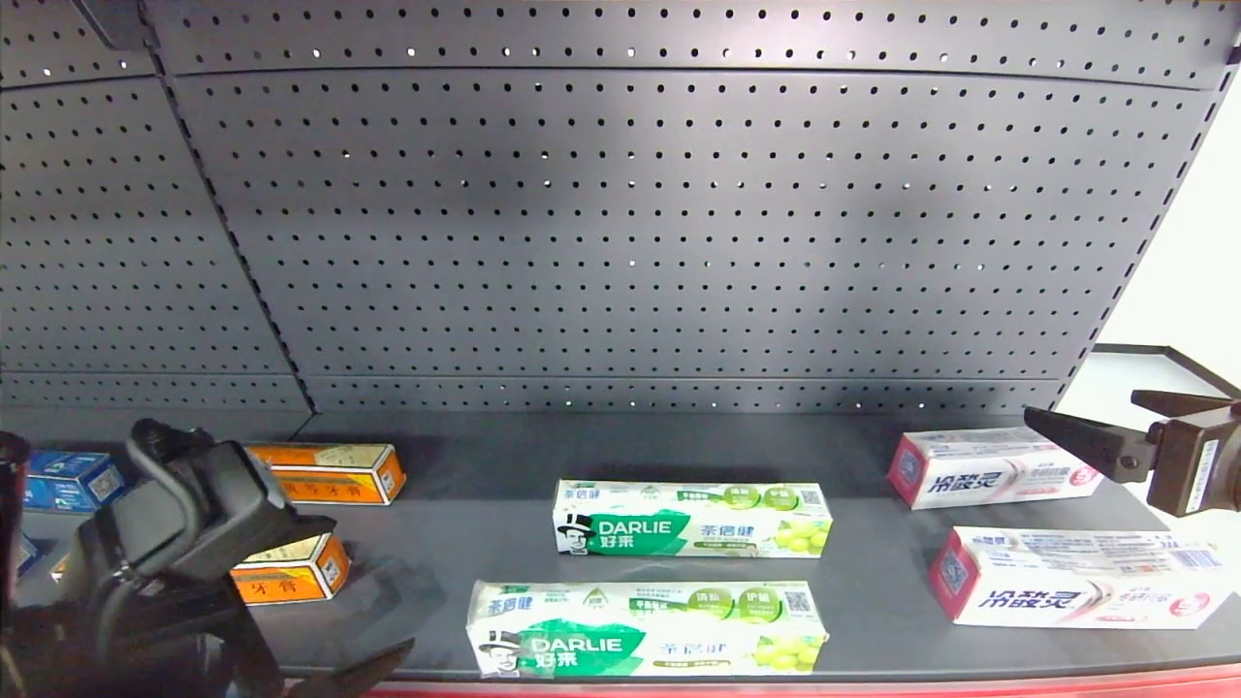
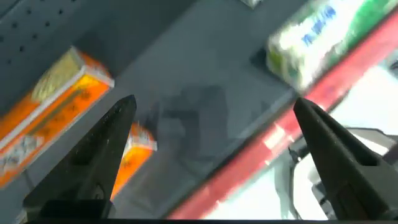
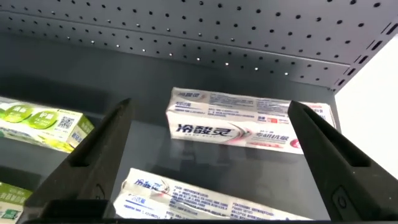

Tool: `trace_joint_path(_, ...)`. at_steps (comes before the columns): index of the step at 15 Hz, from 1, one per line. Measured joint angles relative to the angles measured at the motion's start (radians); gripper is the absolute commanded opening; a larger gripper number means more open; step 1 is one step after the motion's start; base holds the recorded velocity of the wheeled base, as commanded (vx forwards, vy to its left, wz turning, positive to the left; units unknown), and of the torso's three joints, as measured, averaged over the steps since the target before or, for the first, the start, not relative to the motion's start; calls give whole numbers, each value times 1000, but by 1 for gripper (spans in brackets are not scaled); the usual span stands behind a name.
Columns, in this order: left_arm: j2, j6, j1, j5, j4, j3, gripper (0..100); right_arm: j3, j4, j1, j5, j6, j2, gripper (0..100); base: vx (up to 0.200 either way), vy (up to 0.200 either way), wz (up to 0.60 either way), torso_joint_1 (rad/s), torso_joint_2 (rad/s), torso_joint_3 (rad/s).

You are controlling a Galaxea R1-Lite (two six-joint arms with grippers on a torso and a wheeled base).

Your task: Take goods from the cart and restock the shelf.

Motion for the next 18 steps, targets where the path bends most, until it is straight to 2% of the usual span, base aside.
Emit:
trace_joint_path(5,116,28,-11,5,-26,-16,100,-3,0,-30,3,3,2,100,0,0,0,0,0,0)
trace_joint_path(12,195,40,-16,3,-50,-41,100,7,-31,-32,5,2,3,100,0,0,0,0,0,0)
trace_joint_path(18,229,41,-49,-1,-87,-60,100,13,-32,-30,5,1,7,100,0,0,0,0,0,0)
